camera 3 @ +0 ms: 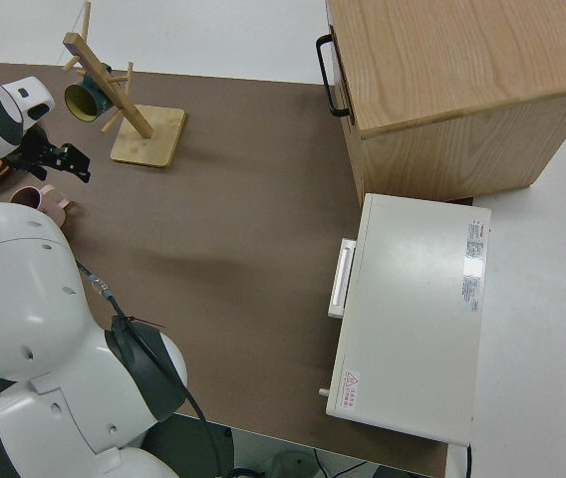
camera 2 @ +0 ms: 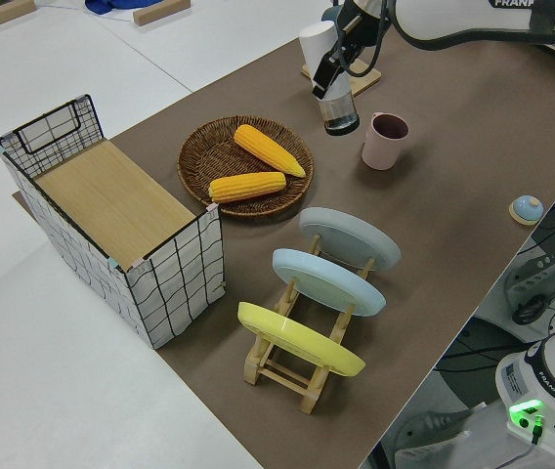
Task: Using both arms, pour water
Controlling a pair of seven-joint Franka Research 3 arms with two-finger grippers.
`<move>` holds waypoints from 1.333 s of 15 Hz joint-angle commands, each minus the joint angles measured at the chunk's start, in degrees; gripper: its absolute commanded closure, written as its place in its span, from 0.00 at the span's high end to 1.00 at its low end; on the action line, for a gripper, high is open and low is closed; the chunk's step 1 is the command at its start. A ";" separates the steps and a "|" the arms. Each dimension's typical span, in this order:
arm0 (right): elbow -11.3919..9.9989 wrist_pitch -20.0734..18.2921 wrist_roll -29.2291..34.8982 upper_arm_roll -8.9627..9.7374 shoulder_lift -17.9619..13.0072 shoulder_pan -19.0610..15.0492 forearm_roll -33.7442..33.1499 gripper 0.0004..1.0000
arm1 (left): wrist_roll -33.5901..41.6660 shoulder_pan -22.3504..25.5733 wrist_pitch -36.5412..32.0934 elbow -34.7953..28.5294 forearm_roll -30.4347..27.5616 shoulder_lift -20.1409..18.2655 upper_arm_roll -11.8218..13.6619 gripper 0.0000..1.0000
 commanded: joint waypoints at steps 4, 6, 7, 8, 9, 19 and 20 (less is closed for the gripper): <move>-3.54 -4.30 -23.02 -10.27 -9.16 -3.59 -0.24 0.99 | -0.54 -0.80 1.84 -10.31 0.83 -10.09 -1.54 0.01; -4.95 -4.22 -27.24 -13.86 -11.35 -4.47 0.20 0.99 | -0.54 -1.50 5.60 -14.78 0.22 -13.07 -1.54 0.01; -5.91 -4.22 -28.66 -15.97 -12.67 -4.56 0.29 0.99 | -0.54 -1.59 7.62 -16.89 -0.66 -14.30 -1.54 0.01; -6.79 -4.22 -30.50 -17.64 -13.90 -4.74 0.64 0.99 | -0.54 -1.68 9.73 -18.92 -1.28 -15.19 -1.54 0.01; -7.15 -4.30 -32.60 -19.14 -14.87 -5.52 2.04 0.99 | -0.62 -2.03 11.84 -21.02 -1.46 -16.33 -1.54 0.01; -14.62 -6.68 -42.03 -31.72 -23.05 -8.78 15.06 0.99 | -0.54 -7.56 16.52 -28.95 -3.48 -19.59 -1.54 0.01; -14.45 -7.11 -42.03 -31.98 -23.05 -8.78 15.06 0.99 | -0.54 -8.61 16.52 -29.39 -4.18 -19.68 -1.46 0.01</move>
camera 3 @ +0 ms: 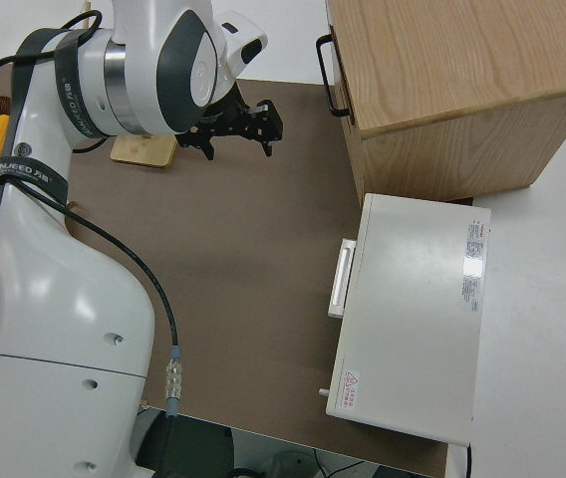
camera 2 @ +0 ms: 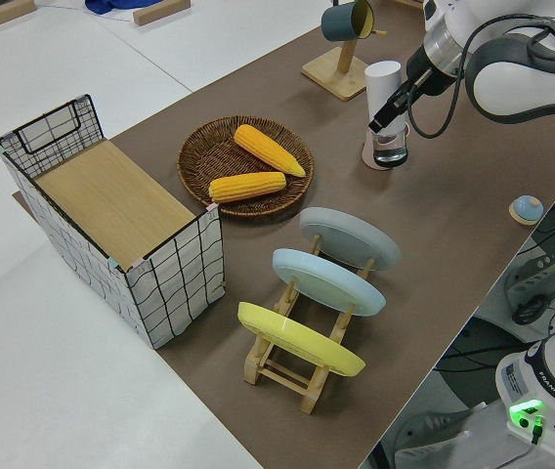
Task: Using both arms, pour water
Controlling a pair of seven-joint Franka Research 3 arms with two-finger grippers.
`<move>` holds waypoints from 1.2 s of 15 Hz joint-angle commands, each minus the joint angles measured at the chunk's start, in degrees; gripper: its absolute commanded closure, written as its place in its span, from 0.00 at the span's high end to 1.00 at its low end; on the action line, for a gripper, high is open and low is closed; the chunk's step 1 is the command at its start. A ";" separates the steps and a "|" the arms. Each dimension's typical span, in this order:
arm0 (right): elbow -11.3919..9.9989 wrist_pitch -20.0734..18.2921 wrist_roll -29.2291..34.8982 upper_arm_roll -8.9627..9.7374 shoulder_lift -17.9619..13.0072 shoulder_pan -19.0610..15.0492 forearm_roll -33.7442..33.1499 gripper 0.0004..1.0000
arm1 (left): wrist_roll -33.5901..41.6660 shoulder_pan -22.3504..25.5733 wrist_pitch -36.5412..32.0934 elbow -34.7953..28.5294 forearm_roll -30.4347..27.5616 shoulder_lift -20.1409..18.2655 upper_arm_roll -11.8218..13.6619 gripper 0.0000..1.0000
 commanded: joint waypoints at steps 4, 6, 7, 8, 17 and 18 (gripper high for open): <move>-1.14 -2.06 -1.42 -0.13 -1.27 0.01 0.45 0.99 | -0.33 -6.84 1.54 -3.73 -4.13 -2.64 0.74 0.01; 0.27 -2.14 -1.42 -0.05 -1.36 0.01 0.37 0.99 | -0.25 -7.81 1.54 -4.00 -5.01 -2.64 0.74 0.01; 0.45 -2.15 -1.42 0.04 -1.45 0.01 0.45 0.99 | -0.25 -8.86 1.54 -4.09 -5.10 -2.47 0.74 0.01; 1.06 -2.15 -1.42 0.13 -1.53 0.01 0.46 0.99 | -0.25 -9.39 1.54 -4.35 -5.10 -2.29 0.74 0.01; 2.56 -2.32 -1.42 0.48 -1.53 0.01 0.63 0.99 | 2.04 -10.81 -0.30 -2.78 -5.02 2.63 0.66 0.01; 2.73 -2.32 -1.42 0.48 -1.53 0.10 0.63 0.99 | 2.30 -10.81 -2.92 -1.47 -4.93 3.24 0.66 0.01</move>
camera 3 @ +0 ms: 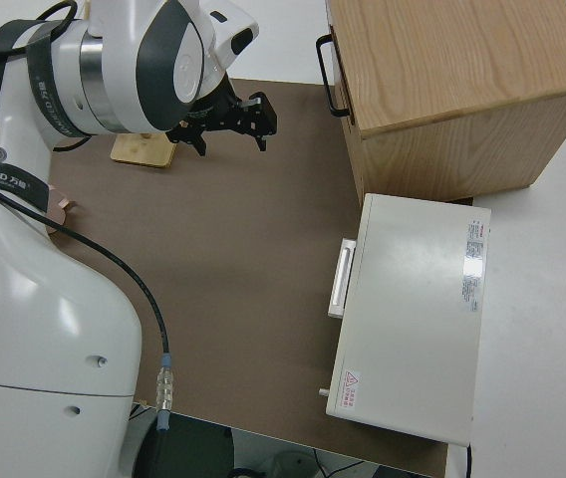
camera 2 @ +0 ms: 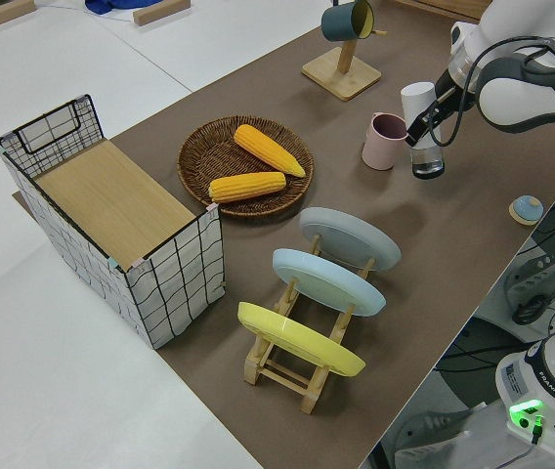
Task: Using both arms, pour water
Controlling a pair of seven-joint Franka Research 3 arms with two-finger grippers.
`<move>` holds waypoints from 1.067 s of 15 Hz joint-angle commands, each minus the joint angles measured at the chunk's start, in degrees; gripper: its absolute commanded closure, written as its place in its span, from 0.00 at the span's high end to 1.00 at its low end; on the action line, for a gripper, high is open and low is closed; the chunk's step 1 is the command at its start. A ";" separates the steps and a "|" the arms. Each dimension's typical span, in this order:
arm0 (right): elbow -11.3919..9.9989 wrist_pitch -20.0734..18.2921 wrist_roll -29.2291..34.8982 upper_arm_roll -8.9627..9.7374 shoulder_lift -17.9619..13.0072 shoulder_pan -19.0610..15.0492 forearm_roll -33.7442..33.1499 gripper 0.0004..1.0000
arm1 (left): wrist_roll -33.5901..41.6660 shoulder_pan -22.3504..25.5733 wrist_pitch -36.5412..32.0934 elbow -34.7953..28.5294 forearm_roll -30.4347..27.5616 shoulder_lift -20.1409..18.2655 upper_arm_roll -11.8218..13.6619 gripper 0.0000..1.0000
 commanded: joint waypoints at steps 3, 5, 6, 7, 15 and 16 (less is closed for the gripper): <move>0.66 -0.78 -1.24 0.15 -0.24 0.02 0.89 0.99 | 2.66 -0.71 -10.85 9.00 -0.50 4.91 0.78 0.01; 0.66 -0.78 -1.24 0.15 -0.24 0.02 0.81 0.99 | 3.01 -0.71 -12.18 10.68 -0.15 6.76 0.87 0.01; 0.66 -0.78 -1.24 0.15 -0.24 0.02 0.81 0.99 | 3.36 -0.71 -12.80 10.86 -0.15 6.94 0.87 0.00; 0.66 -0.78 -1.24 0.15 -0.24 0.02 0.72 0.99 | 3.54 -0.71 -13.41 11.03 -0.15 7.29 0.87 0.00; 0.66 -0.78 -1.24 0.15 -0.24 0.02 0.72 0.99 | 3.98 -0.45 -20.17 16.82 -0.15 12.38 0.87 0.00; 0.66 -0.78 -1.24 0.15 -0.24 0.02 0.72 0.99 | 3.89 -0.45 -21.49 17.88 -0.15 13.35 0.95 0.00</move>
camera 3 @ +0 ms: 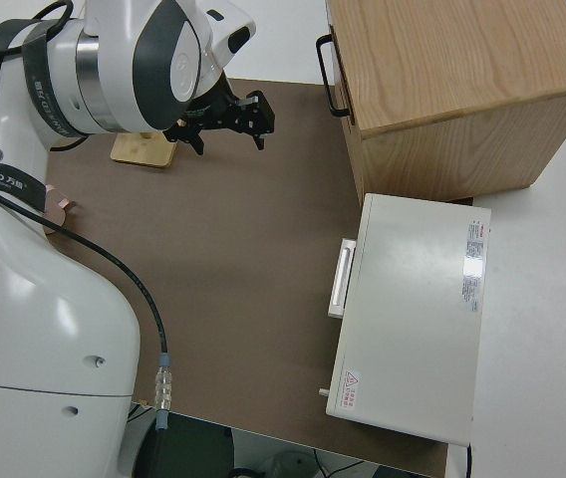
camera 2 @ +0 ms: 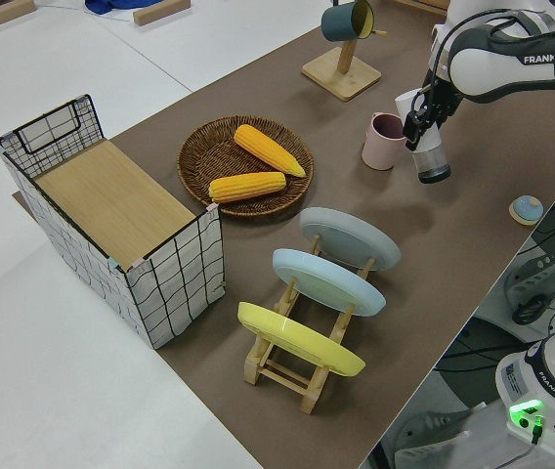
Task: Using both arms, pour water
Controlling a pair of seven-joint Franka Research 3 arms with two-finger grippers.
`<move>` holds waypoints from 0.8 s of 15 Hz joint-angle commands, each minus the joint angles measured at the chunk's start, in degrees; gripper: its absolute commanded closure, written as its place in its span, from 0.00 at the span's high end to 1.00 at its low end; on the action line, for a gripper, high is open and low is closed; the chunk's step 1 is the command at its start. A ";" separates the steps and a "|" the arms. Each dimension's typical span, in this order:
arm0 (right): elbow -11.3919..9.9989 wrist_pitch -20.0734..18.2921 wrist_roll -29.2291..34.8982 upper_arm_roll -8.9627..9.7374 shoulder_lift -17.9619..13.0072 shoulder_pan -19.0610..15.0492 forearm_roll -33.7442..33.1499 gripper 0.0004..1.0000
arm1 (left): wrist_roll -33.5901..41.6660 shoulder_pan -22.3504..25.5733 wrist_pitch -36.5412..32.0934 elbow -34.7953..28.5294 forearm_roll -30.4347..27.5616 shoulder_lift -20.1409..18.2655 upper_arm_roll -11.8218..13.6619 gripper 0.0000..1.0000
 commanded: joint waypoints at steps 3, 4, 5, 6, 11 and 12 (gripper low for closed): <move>0.42 -0.78 -1.23 -0.04 -0.24 -0.08 0.72 0.99 | 0.74 -0.45 -6.16 6.70 -0.07 4.68 0.79 0.01; 0.42 -0.78 -1.23 -0.04 -0.24 -0.08 0.72 0.99 | 0.74 -0.45 -6.16 6.70 -0.07 4.68 0.79 0.01; 0.42 -0.78 -1.23 -0.04 -0.24 -0.08 0.72 0.99 | 0.74 -0.45 -6.16 6.79 0.02 4.94 0.79 0.01; 0.42 -0.78 -1.23 -0.04 -0.24 -0.08 0.72 0.99 | 0.74 -0.45 -6.16 6.79 0.28 5.47 0.79 0.01; 0.42 -0.78 -1.23 -0.04 -0.24 -0.08 0.72 0.99 | 0.65 -0.27 -6.33 7.23 0.46 5.91 0.88 0.01; 0.42 -0.78 -1.23 -0.04 -0.24 -0.08 0.72 0.99 | 0.83 -0.18 -6.68 7.49 0.55 5.91 0.88 0.01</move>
